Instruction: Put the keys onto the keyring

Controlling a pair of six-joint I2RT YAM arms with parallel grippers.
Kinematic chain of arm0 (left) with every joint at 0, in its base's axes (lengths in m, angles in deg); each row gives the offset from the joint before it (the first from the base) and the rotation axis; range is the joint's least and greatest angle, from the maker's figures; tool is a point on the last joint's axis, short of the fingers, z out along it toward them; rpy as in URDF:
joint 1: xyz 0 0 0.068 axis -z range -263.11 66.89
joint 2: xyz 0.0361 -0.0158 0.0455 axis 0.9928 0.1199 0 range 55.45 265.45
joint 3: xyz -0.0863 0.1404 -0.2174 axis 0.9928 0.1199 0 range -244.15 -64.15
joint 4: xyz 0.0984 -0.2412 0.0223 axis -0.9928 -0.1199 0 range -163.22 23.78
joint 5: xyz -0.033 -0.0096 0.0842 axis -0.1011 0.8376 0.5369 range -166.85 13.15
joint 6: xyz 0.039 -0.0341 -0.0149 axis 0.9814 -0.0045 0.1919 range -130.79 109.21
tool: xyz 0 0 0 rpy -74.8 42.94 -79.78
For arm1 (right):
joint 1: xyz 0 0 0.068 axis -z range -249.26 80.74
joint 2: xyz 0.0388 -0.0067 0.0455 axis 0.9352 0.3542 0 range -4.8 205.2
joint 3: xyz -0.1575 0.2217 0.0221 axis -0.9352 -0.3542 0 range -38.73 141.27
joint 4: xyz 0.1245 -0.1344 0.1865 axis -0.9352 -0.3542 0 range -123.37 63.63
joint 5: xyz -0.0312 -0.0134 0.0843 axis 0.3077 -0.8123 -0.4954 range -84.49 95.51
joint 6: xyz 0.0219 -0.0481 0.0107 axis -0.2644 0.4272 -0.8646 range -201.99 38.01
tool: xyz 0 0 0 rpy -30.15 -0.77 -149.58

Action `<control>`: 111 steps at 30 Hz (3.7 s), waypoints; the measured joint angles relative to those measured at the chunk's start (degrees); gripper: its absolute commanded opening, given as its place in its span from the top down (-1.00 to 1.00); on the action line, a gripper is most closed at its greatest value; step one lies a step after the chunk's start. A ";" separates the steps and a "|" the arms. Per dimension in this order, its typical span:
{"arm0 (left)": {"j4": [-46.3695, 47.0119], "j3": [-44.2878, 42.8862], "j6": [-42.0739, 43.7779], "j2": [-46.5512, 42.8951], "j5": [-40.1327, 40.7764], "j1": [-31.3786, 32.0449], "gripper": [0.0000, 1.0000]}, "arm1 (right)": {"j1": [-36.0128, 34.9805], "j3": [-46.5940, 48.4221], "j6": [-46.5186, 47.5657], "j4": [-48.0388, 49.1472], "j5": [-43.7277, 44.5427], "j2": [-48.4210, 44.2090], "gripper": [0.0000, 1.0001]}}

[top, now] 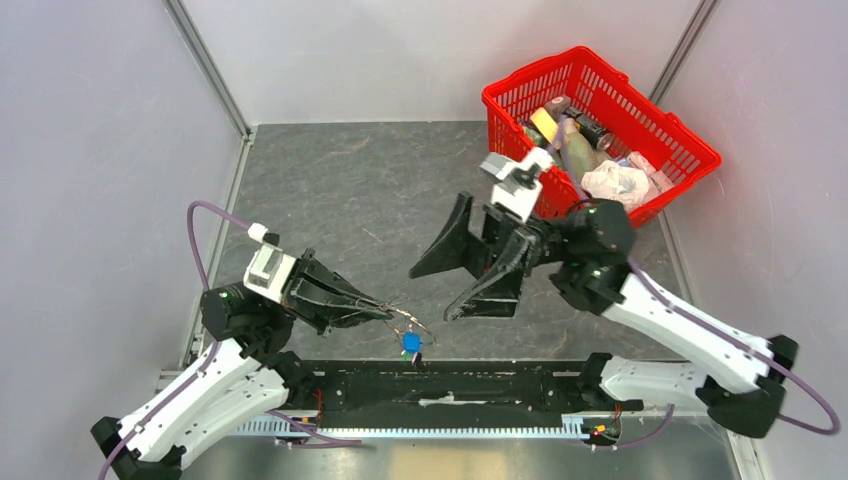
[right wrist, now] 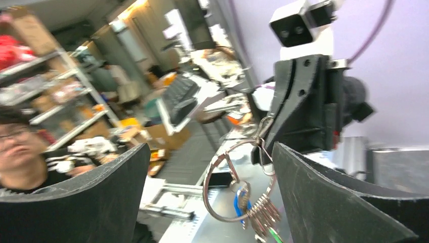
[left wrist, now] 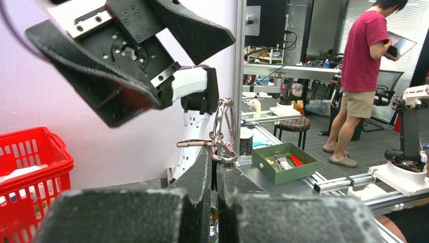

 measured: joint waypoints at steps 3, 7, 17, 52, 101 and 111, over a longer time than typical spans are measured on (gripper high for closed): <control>-0.28 0.00 -0.04 -0.46 -0.11 0.00 0.96 | -0.02 1.01 10.08 -12.59 5.42 -5.70 -0.94; -1.97 0.00 0.02 -1.64 -0.11 0.00 0.96 | 0.00 1.40 18.73 -27.61 17.88 -11.72 -0.94; -15.34 -1.92 3.96 -4.35 1.73 0.00 0.95 | 0.04 1.53 31.71 -48.78 30.16 -13.38 -0.86; -27.52 1.01 6.14 -4.55 3.26 0.00 0.95 | -3.43 26.36 42.51 -65.00 9.51 10.93 -0.40; -33.77 1.01 9.70 -6.03 2.73 0.04 0.95 | -12.39 30.86 50.21 -72.70 21.64 14.21 0.76; -34.97 1.01 9.68 -8.41 4.87 0.04 0.96 | -13.29 24.59 48.50 -64.43 24.90 10.38 0.85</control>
